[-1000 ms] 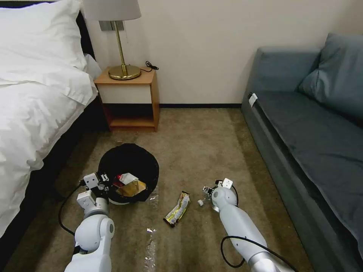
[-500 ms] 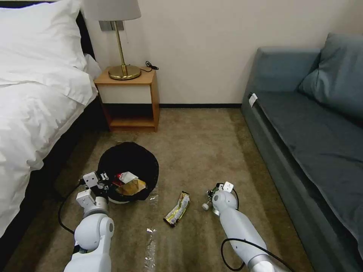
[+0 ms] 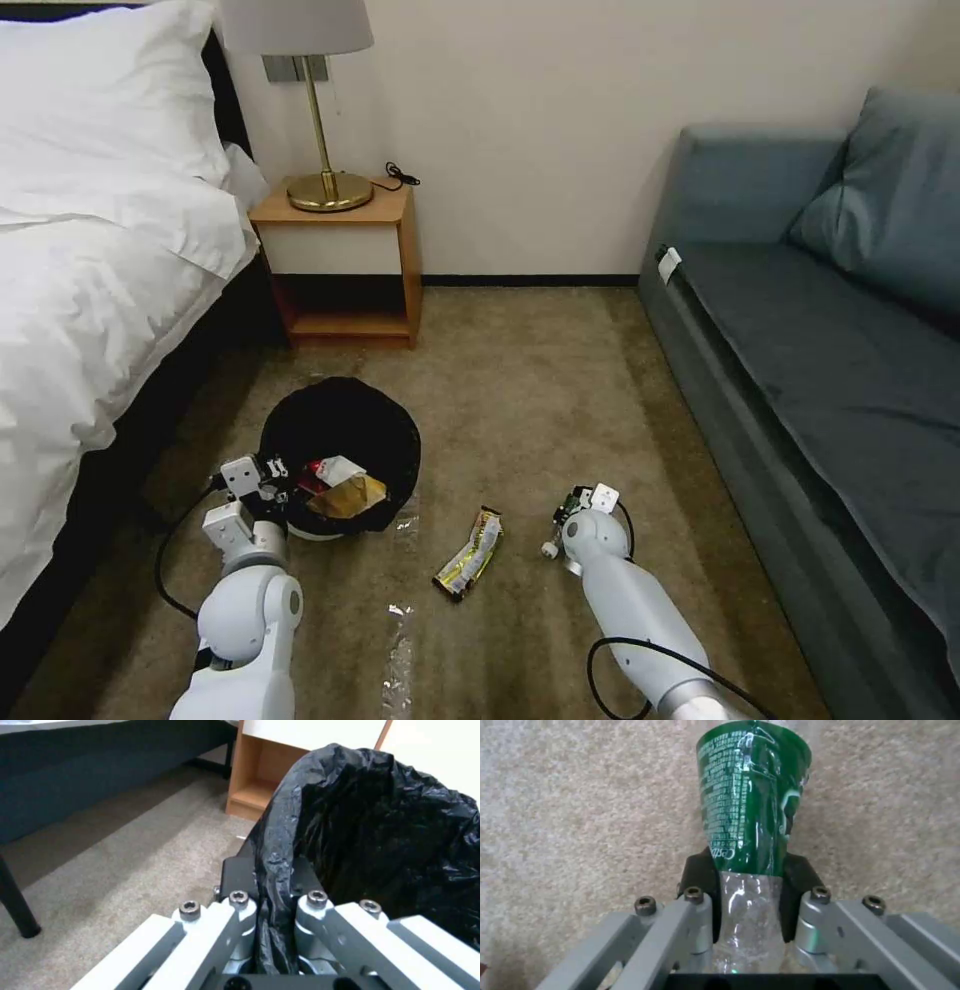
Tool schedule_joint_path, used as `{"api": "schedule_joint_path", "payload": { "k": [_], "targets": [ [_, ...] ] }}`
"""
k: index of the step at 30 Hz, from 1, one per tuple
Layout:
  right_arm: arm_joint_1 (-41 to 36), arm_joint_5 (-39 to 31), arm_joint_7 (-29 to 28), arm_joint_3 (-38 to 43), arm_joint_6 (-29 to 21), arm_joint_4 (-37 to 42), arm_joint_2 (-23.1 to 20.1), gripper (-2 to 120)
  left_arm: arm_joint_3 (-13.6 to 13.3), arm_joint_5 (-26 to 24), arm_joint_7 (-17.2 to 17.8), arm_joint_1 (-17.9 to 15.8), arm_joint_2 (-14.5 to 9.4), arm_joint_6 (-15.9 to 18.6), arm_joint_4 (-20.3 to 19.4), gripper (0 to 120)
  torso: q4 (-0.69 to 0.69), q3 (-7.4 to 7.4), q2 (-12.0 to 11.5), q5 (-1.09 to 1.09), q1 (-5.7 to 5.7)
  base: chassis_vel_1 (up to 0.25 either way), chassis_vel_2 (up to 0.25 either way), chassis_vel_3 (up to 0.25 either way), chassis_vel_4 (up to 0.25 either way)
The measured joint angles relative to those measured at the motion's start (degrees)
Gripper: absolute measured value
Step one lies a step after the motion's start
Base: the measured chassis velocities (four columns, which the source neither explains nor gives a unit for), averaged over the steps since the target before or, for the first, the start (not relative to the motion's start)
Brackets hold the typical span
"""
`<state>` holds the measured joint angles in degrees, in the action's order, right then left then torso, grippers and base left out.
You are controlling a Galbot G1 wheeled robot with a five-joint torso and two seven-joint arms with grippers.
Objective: Pick up the trash bin, then pick up the garbage on the floor and place it into the trash bin.
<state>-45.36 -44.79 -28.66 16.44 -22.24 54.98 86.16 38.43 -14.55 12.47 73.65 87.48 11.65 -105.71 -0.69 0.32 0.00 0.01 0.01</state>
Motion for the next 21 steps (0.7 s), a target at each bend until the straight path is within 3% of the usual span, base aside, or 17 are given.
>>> {"api": "schedule_joint_path", "payload": {
  "k": [9,14,21],
  "targets": [
    [-0.4,4.4,0.7,-2.1,2.8,5.1,-3.2,19,-0.2,0.0,0.0,-0.3,0.1,0.0,1.3,5,-0.01,0.0,0.0,-0.01,0.0,0.0,0.0,0.0,0.0],
    [-1.0,12.2,3.9,-5.1,9.0,10.9,-5.2,19,-0.4,0.0,0.0,-0.9,0.1,-0.1,2.0,5,-0.01,0.0,0.0,-0.01,0.0,0.0,0.0,0.0,0.0],
    [-1.6,15.4,7.7,-10.2,17.0,19.8,-6.2,19,-0.9,0.1,-0.1,-1.4,0.3,-0.1,2.5,5,-0.01,0.0,0.0,-0.01,0.0,0.0,0.0,0.0,0.0]
  ]
}}
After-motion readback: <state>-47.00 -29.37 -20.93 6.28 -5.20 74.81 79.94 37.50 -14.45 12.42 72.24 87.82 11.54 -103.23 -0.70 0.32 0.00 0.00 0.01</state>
